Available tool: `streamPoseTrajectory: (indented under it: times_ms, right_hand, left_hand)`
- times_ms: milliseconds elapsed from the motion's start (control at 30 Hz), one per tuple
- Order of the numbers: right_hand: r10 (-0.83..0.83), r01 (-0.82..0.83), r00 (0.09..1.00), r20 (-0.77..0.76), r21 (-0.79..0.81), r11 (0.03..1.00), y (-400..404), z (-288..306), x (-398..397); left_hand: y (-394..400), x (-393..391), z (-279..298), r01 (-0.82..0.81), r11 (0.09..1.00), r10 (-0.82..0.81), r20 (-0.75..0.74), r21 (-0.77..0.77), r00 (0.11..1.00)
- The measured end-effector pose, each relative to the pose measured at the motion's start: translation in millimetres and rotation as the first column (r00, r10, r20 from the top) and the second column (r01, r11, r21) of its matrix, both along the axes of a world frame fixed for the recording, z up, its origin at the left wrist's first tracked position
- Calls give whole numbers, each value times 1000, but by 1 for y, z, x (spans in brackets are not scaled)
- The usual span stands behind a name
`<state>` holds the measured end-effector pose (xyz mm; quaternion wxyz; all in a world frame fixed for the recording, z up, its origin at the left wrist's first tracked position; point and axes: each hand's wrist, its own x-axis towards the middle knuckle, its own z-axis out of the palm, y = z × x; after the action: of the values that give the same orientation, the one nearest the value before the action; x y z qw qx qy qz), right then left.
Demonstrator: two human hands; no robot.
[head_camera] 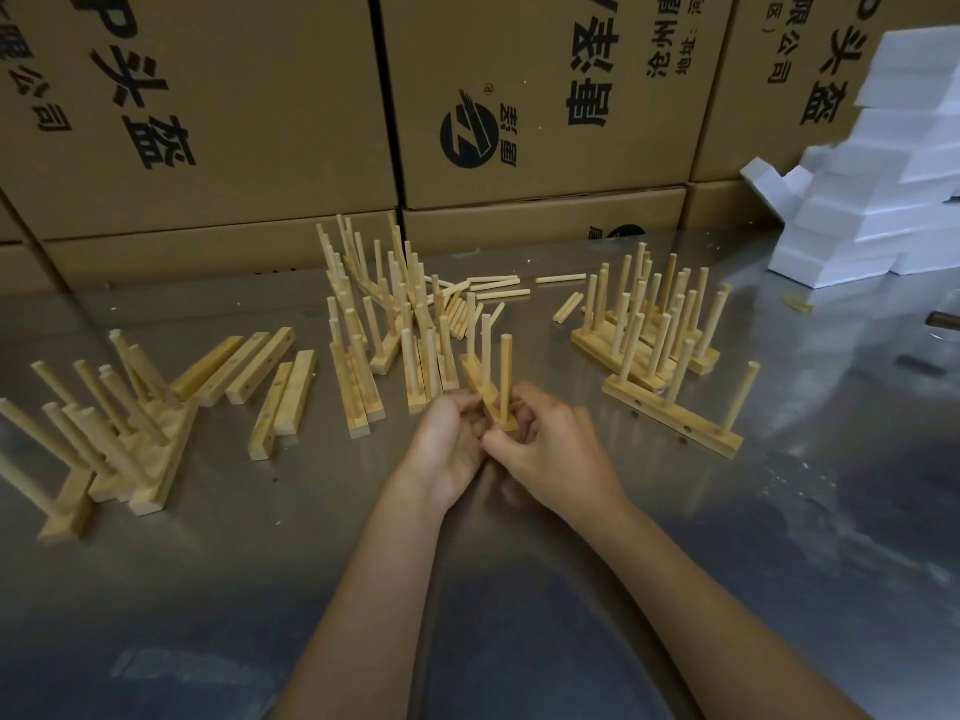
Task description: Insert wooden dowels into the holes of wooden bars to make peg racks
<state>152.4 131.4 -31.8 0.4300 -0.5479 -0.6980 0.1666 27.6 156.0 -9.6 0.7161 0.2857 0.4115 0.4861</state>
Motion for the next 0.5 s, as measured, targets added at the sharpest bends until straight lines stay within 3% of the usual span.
streamPoseTrajectory:
  times_ms: [267,500]
  right_hand:
    - [-158,158,982,107,8,987,13,-4,22]
    - [-319,329,935,156,-44,943,23,-9,46]
  left_hand:
    - [-2,10,1,12,992,33,-350,124,936]
    - [-3,6,-4,-17,987,87,-440,159,894]
